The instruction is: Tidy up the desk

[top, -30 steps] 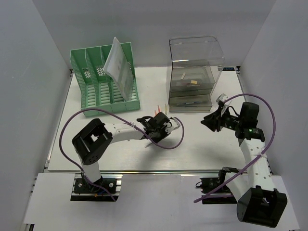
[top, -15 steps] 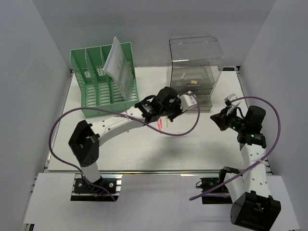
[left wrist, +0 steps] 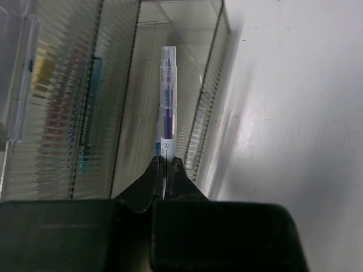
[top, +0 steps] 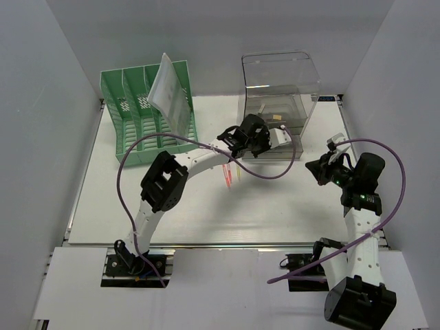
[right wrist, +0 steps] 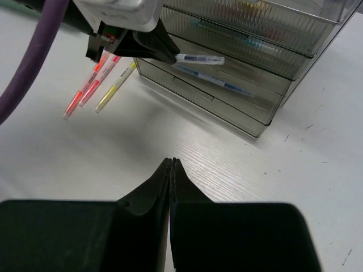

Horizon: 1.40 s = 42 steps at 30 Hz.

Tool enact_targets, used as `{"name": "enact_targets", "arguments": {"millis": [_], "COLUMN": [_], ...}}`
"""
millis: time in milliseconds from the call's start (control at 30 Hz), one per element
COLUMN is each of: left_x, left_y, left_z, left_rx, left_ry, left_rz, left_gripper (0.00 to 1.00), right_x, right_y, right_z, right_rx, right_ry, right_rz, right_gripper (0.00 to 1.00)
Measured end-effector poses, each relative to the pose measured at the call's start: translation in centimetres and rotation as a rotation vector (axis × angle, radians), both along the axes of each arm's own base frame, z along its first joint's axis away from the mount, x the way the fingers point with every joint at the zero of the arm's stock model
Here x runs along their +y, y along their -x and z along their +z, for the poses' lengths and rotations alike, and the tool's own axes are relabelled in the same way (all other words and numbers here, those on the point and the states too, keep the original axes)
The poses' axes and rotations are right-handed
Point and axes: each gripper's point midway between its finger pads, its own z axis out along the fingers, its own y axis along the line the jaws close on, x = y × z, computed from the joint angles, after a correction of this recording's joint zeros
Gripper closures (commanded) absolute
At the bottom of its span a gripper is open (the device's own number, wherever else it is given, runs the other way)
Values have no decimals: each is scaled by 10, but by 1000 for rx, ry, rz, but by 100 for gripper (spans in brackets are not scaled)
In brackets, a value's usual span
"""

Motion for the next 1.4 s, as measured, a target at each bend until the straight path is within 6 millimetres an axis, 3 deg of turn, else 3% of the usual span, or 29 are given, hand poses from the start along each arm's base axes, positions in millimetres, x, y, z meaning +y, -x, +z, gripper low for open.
{"name": "enact_targets", "arguments": {"millis": [300,400,467,500,567,667,833,900,933,1033,1067,1133,1200,1233,1267,1333,1400], "left_x": [4,5,1,-1,-2,-2,-5,-5,-5,5,12,30,60,77,95,130,160], "left_y": [-41,-48,-50,-51,-50,-49,-41,-35,-31,-5,9,37,73,92,110,145,172], "left_z": [-5,-11,-15,-17,-22,-23,-17,-2,11,64,89,141,196,219,236,253,258], "left_rx": [-72,-99,-113,-120,-125,-125,-108,-94,-78,13,47,119,165,174,180,188,172], "left_ry": [60,53,50,48,39,32,41,67,96,231,290,416,561,629,681,754,805], "left_rz": [-47,-74,-92,-102,-116,-121,-120,-107,-94,-41,-29,4,34,38,41,53,72], "left_gripper": [100,95,86,66,52,40,32,33,39,67,89,97,87,74,52,37,22], "right_x": [4,4,3,3,3,4,8,12,14,20,23,27,37,43,49,61,76], "right_y": [3,3,3,3,3,4,8,11,13,21,23,26,27,27,27,27,25], "right_z": [0,0,0,0,0,0,0,-2,-4,-14,-17,-22,-26,-29,-31,-32,-30], "right_rx": [2,1,1,2,3,0,-25,-38,-40,-43,-43,-36,-24,-6,10,46,67], "right_ry": [-15,-19,-20,-21,-23,-27,-16,-9,-6,-5,-4,0,11,19,27,53,98], "right_rz": [24,29,26,24,28,40,91,130,148,196,210,229,262,283,304,338,377], "right_gripper": [100,100,100,100,100,96,72,68,67,66,68,68,71,71,72,72,74]}}
